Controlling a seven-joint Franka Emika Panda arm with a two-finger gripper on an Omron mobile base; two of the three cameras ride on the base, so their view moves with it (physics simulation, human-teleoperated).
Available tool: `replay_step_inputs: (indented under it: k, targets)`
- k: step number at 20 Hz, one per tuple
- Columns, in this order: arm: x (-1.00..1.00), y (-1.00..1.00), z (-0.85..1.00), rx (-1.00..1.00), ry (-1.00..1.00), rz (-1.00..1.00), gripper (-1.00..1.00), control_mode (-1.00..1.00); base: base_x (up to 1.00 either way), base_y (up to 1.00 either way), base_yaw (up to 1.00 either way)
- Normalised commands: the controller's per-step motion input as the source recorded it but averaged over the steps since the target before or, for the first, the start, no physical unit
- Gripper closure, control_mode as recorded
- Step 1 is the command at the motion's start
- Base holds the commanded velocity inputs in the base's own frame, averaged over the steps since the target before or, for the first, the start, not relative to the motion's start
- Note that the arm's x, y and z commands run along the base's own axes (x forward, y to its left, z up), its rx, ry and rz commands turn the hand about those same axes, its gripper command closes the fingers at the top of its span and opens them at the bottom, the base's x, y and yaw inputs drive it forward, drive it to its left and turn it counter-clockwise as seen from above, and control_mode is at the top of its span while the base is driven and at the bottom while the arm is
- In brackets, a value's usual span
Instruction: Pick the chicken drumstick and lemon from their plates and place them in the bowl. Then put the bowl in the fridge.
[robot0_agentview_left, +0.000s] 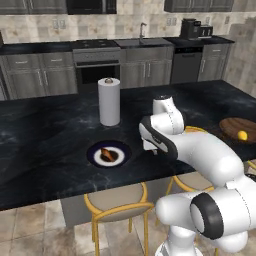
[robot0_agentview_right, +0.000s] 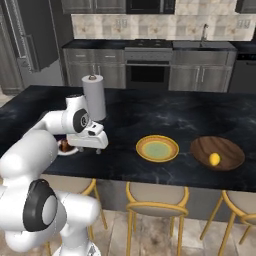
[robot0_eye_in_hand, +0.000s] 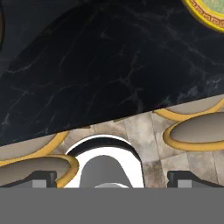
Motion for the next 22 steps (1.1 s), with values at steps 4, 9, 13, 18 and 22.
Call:
replay_step_inputs:
  k: [4,9,13,18,22]
  targets:
    - [0.00,0.00,0.00,0.00,0.00,0.00,-1.00,1.00,0.19,0.44,0.08]
    - [0.00,0.00,0.00,0.00,0.00,0.00,-1.00,1.00,0.54,0.23,0.18]
    - [0.00,0.00,0.00,0.00,0.00,0.00,-1.00,1.00,0.61,0.09,0.16]
    - [0.00,0.00,0.00,0.00,0.00,0.00,-1.00,1.00,0.44,0.03,0.08]
    - [0.00,0.00,0.00,0.00,0.00,0.00,-1.00,1.00,0.00,0.00,0.00]
